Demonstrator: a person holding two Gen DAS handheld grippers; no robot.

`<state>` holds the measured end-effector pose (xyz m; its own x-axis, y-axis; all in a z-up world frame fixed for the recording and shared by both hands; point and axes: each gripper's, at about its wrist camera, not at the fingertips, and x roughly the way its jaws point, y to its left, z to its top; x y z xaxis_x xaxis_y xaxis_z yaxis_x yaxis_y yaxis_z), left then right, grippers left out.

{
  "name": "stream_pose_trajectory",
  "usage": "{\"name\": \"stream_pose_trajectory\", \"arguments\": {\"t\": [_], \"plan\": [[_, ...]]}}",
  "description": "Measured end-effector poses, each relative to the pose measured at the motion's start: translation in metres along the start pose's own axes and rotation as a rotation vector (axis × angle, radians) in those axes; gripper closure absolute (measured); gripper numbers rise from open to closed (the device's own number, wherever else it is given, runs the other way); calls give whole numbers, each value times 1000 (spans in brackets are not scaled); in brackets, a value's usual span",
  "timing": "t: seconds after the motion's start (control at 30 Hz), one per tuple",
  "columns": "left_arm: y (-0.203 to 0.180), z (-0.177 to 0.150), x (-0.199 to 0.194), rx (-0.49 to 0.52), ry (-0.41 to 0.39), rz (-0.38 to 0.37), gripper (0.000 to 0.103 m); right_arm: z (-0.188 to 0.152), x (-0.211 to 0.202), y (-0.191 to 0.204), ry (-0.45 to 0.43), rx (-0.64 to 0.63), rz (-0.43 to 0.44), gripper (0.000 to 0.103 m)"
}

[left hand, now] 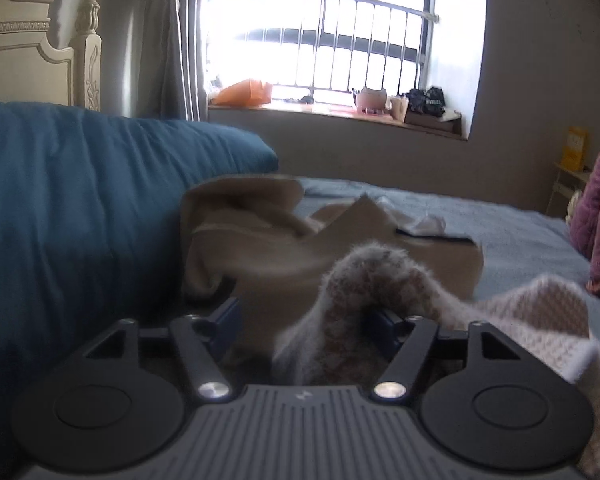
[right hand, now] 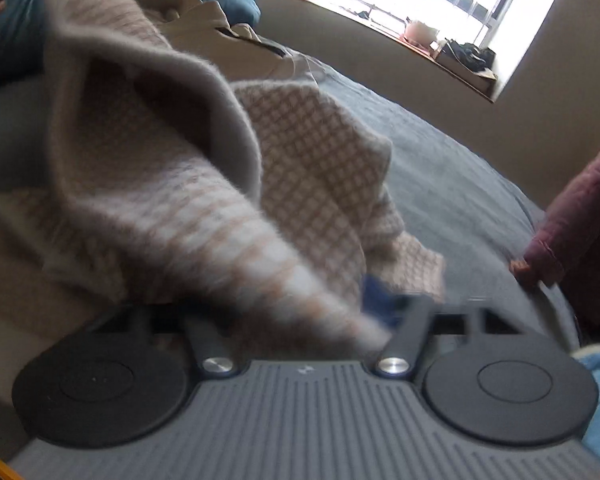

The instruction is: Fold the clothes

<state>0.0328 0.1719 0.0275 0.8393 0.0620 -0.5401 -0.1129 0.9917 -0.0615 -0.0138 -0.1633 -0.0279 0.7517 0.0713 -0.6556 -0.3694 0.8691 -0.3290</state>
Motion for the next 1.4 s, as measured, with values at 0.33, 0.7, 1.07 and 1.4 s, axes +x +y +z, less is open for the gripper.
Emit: {"name": "stream_pose_trajectory", "arguments": {"t": [0.33, 0.7, 1.07, 1.4], "plan": [[11, -42, -72, -55, 71, -168, 34, -14, -90, 11, -204, 259, 288, 99], [37, -25, -130, -39, 1, 6, 33, 54, -87, 87, -397, 421, 1120, 99], [39, -56, -77, -27, 136, -9, 31, 24, -20, 165, -52, 100, 954, 69], [5, -75, -58, 71, 117, -86, 31, -2, -34, 3, -229, 395, 770, 44]]}}
